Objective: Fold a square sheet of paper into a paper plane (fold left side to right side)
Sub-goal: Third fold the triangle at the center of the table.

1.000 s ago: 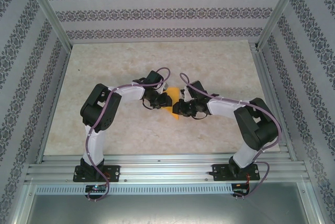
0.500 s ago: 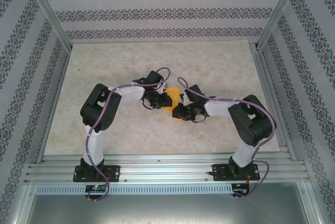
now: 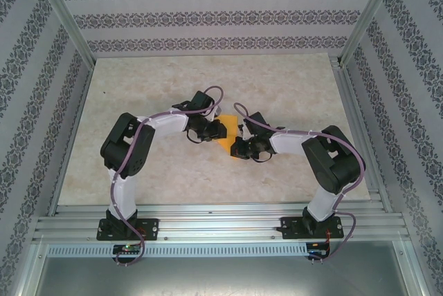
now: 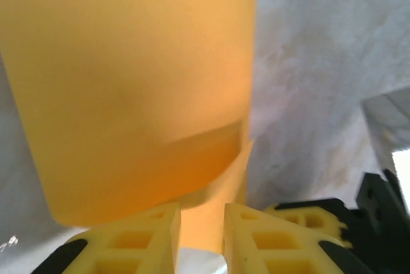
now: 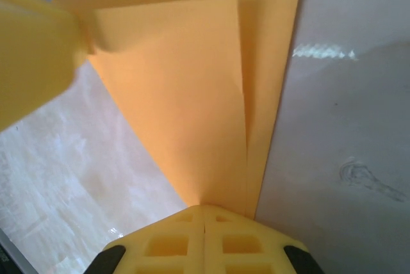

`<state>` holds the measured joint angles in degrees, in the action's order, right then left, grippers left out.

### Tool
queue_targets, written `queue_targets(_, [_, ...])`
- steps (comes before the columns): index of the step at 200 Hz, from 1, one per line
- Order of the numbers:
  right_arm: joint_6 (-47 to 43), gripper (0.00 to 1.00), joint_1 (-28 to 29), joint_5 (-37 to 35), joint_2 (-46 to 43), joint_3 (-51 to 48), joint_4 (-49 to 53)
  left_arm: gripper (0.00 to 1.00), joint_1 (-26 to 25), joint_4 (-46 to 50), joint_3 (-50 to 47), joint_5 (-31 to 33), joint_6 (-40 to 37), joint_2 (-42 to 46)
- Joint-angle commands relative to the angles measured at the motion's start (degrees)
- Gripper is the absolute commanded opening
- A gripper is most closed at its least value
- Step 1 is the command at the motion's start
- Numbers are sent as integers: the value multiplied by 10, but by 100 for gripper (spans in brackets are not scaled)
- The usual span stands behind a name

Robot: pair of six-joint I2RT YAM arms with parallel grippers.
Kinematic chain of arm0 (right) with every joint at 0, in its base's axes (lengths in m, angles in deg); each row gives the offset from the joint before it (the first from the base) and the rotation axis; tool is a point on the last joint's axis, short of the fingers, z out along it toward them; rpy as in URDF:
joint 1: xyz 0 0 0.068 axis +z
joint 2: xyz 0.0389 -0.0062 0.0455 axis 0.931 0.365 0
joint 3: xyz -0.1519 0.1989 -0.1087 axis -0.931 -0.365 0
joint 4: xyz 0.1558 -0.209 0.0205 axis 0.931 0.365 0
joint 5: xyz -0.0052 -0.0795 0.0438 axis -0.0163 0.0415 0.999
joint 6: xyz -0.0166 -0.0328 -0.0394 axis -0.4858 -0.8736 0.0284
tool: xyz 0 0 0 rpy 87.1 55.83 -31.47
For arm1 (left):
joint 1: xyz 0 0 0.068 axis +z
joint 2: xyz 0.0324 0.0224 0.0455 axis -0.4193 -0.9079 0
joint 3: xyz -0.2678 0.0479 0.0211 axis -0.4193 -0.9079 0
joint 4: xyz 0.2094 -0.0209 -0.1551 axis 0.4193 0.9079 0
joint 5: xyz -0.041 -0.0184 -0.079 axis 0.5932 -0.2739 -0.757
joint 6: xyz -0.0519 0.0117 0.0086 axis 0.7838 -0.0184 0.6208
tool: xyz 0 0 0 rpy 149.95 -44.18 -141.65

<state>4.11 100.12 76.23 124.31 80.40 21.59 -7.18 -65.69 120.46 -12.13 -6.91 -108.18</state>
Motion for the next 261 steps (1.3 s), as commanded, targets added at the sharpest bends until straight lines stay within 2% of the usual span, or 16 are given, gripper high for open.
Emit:
queue_targets(1, [-14,3,11,-53,36,-16,90,25,-6,-28,-23,1,-6,44])
queue_targets(46, [-14,3,14,-58,41,-15,91,21,-44,-88,-70,-10,37,31])
queue_targets(76, [-14,3,16,-58,40,-14,93,17,-46,-129,-83,-6,69,16])
queue_targets(150, [-13,3,18,-64,41,-14,101,17,-51,-154,-104,21,89,-26])
queue_targets(261, [-25,2,24,-89,41,-8,131,17,-7,-129,-87,92,72,-61])
